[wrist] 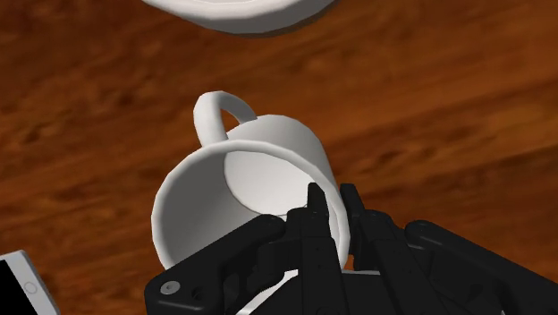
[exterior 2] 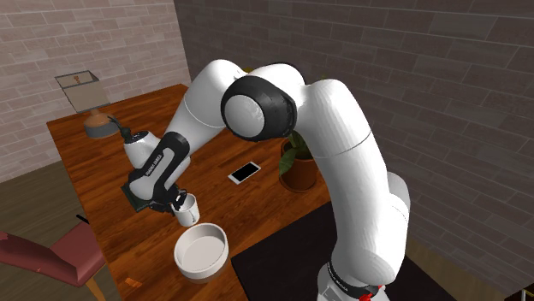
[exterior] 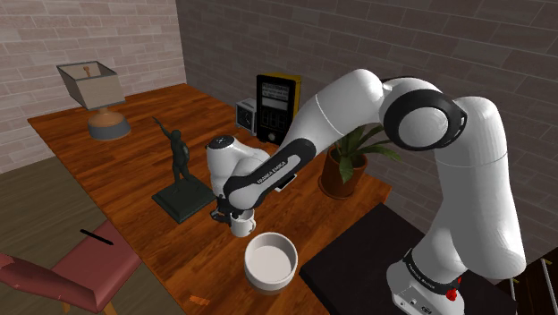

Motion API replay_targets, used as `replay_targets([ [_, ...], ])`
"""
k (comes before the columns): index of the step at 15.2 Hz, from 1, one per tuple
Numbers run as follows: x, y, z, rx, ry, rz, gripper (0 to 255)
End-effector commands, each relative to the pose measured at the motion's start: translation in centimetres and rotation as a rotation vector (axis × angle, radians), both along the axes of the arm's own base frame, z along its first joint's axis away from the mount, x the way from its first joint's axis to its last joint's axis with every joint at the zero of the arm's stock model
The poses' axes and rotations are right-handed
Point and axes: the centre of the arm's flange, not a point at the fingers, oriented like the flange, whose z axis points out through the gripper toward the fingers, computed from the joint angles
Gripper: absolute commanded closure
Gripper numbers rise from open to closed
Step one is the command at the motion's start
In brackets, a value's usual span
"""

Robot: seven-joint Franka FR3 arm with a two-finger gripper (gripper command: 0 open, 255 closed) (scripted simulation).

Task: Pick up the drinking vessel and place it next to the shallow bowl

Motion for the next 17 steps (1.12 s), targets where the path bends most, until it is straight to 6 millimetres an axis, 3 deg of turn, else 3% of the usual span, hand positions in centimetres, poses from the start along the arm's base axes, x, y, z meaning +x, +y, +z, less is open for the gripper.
replay_targets([
  [1, 0.0, 0.0, 0.0, 0.000, 0.000, 0.000, 0],
  [6, 0.0, 0.0, 0.0, 0.000, 0.000, 0.000, 0],
  [10, 0.2, 0.3, 5.0, 0.000, 0.000, 0.000, 0],
  [17, 0.2, 0.3, 5.0, 0.000, 0.000, 0.000, 0],
])
